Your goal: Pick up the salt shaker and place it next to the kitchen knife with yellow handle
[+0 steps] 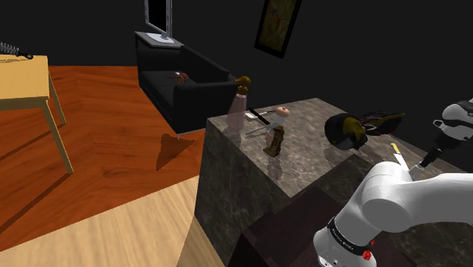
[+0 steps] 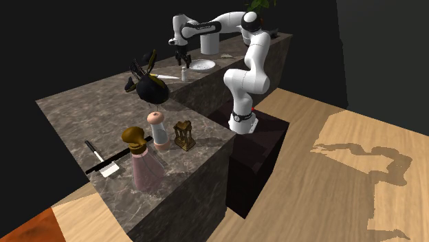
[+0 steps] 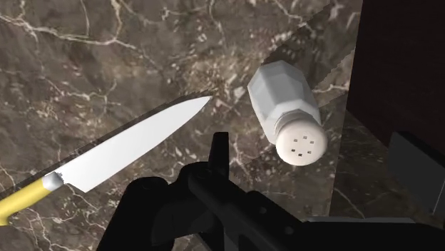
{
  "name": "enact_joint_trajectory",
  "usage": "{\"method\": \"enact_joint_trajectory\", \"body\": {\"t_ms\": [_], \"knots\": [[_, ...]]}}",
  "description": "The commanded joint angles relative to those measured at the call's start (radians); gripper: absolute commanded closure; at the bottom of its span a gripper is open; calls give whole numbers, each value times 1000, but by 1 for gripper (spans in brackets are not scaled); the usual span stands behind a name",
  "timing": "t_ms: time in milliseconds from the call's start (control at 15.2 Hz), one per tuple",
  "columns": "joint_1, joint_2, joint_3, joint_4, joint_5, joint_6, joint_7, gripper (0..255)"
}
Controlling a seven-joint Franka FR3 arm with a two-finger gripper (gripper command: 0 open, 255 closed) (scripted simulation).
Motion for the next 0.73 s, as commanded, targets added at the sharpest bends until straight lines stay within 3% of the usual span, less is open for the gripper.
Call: {"method": "enact_joint_trajectory", "body": {"t_ms": [0, 330, 660], "knots": [[0, 0, 0, 0, 0, 0, 0, 0], [-5, 36, 66, 76, 56, -87, -28, 0], [-5, 36, 66, 76, 56, -87, -28, 0]]}}
